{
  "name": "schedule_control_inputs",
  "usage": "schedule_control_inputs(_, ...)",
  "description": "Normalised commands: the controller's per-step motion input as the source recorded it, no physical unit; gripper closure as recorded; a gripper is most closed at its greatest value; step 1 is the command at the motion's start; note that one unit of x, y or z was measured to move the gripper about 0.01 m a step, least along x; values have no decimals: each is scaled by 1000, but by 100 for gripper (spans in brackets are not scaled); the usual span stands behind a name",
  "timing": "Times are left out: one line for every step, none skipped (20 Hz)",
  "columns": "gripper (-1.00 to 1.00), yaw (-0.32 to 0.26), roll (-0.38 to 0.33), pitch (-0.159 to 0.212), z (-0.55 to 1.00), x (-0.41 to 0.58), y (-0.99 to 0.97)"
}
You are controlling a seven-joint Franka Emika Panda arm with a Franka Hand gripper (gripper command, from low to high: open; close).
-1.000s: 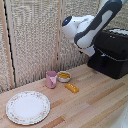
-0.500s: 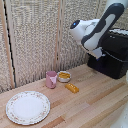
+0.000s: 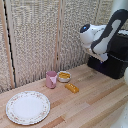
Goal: Carefully navigate your gripper to the air fryer's handle. Confidently seize the handle using your gripper. Gradually bring the handle toward yourself to access the air fryer.
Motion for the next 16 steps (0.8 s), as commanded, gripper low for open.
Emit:
schedule_control_inputs(-100,208,-33,0,-31,-6,-603)
schedule_control_inputs(-100,205,-42,0,0,-14,-600)
schedule_control_inputs(-100,205,-51,-1,0,-14,-583)
schedule_control_inputs(-100,204,-56,-1,0,-26,-571)
schedule_control_inputs(-100,204,-57,0,0,-11,-569)
schedule_control_inputs(-100,201,-65,0,0,0,-563)
schedule_control_inputs(-100,198,-70,0,0,0,-551)
schedule_control_inputs(-100,197,-75,-1,0,0,-534)
schedule_control_inputs(-100,192,-80,-2,0,0,-520)
schedule_control_inputs(-100,190,-84,-2,0,0,-503)
schedule_control_inputs(-100,189,-81,-1,-14,0,-497)
schedule_control_inputs(-100,190,-78,0,-29,0,-489)
schedule_control_inputs(-100,193,-76,0,-31,0,-474)
schedule_control_inputs(-100,201,-72,0,-34,0,-429)
schedule_control_inputs(-100,215,-48,0,-37,0,-434)
schedule_control_inputs(-100,223,-11,0,-34,0,-437)
